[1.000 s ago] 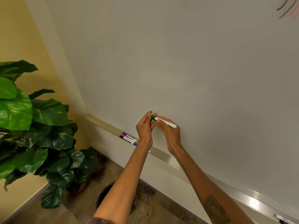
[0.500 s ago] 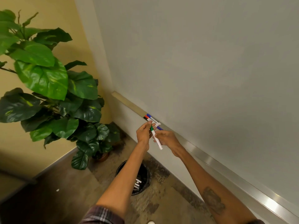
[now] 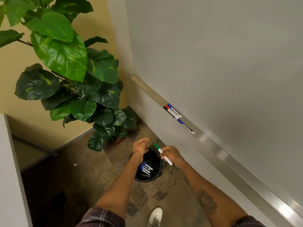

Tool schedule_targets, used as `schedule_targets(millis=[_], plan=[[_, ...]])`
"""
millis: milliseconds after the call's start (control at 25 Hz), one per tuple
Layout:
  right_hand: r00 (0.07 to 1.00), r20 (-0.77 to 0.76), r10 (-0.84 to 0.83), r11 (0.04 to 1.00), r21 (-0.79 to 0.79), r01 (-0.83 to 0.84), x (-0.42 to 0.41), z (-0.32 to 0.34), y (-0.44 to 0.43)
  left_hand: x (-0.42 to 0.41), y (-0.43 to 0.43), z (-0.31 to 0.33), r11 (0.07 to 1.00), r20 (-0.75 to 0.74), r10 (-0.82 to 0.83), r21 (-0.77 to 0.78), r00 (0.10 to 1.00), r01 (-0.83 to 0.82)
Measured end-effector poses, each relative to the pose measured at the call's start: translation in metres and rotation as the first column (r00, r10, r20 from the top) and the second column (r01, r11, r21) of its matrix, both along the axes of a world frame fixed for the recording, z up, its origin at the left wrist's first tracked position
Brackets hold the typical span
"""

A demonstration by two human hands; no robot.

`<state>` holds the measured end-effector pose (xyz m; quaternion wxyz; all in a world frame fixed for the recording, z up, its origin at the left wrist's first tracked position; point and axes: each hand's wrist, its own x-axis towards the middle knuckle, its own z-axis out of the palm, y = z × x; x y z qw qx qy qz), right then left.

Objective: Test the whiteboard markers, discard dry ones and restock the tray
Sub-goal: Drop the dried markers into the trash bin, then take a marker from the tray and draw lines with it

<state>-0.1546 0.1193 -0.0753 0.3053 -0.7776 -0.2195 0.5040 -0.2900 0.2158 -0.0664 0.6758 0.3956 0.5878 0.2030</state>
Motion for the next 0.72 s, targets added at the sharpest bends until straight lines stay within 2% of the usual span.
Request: schedule_targets(millis=[160,400,560,720], plan=[[0.984,0.117,0.134,0.984,-0.136,-0.118,-0.015,-0.037,0.007,-0.021,0.006,-0.018,0.999,-0.065,0.013,-0.039,0.998,-0.015],[0.922,0.249,0.297,0.954,-0.114,-0.276,-0.019,-0.039,0.048,-0.030,0.019,-0.025,0.998,-0.086,0.034,-0.049,0.996,-0.038],[0.906,0.324,0.271,0.962,-0.076,-0.260,0.001,-0.020,0.048,-0.024,0.018,-0.023,0.999,-0.093,0.024,-0.034,0.995,-0.027],[0.916,0.331,0.225,0.974,-0.052,-0.220,0.017,-0.014,0.021,0.002,0.003,-0.017,0.999,-0.100,-0.041,-0.011,0.994,0.040]])
